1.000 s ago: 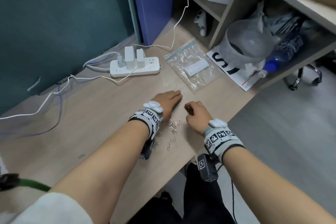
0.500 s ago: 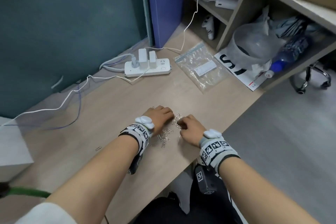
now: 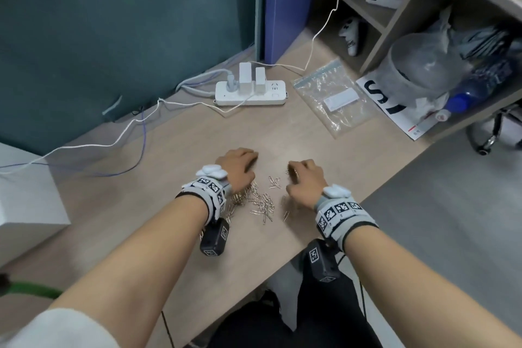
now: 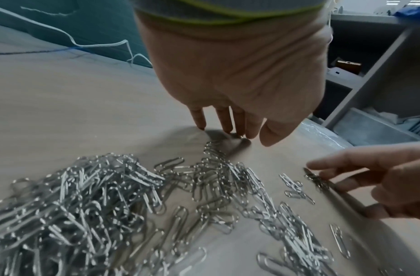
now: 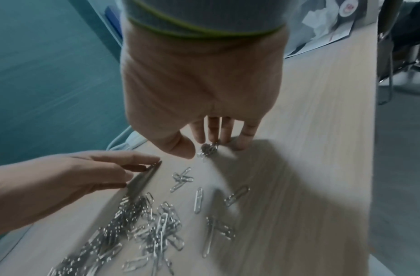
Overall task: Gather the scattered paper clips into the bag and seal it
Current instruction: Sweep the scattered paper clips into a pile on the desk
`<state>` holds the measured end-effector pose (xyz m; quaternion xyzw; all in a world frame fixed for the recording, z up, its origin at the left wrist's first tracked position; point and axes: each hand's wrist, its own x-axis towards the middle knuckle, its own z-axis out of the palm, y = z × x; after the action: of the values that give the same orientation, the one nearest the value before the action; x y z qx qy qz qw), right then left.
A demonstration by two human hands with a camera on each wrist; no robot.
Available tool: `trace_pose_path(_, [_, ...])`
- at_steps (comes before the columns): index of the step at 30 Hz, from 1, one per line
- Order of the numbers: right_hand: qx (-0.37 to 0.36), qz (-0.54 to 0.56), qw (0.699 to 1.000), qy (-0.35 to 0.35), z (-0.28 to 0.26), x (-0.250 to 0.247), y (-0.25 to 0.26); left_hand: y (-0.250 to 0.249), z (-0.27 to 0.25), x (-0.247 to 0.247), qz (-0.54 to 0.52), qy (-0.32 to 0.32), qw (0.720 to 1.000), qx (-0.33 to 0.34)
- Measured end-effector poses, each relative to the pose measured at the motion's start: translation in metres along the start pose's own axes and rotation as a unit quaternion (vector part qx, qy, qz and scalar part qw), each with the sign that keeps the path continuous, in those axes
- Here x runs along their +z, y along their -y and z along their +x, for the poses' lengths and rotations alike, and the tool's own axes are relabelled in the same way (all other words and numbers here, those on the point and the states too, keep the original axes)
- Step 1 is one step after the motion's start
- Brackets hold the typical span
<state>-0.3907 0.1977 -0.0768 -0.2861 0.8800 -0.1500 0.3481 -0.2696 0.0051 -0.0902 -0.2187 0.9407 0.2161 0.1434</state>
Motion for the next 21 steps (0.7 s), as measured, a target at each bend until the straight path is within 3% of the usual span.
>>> trace_pose_path(11, [-0.094,0.013,0.987,0.130,-0.023,0.035,0.034,0.016,-0.045,0.000,-0.064,0.070,0.995,0.020])
trace_pose_path(16, [-0.029,0.018,0.997,0.062,-0.018,0.000,0.015,0.008,-0.041,0.000,-0.016,0.037,0.998,0.043])
trace_pose_path(21, [-0.008,-0.005,0.995,0.101,-0.028,-0.002,0.003,-0.007,-0.050,0.015,0.046,0.061,0.992,0.097])
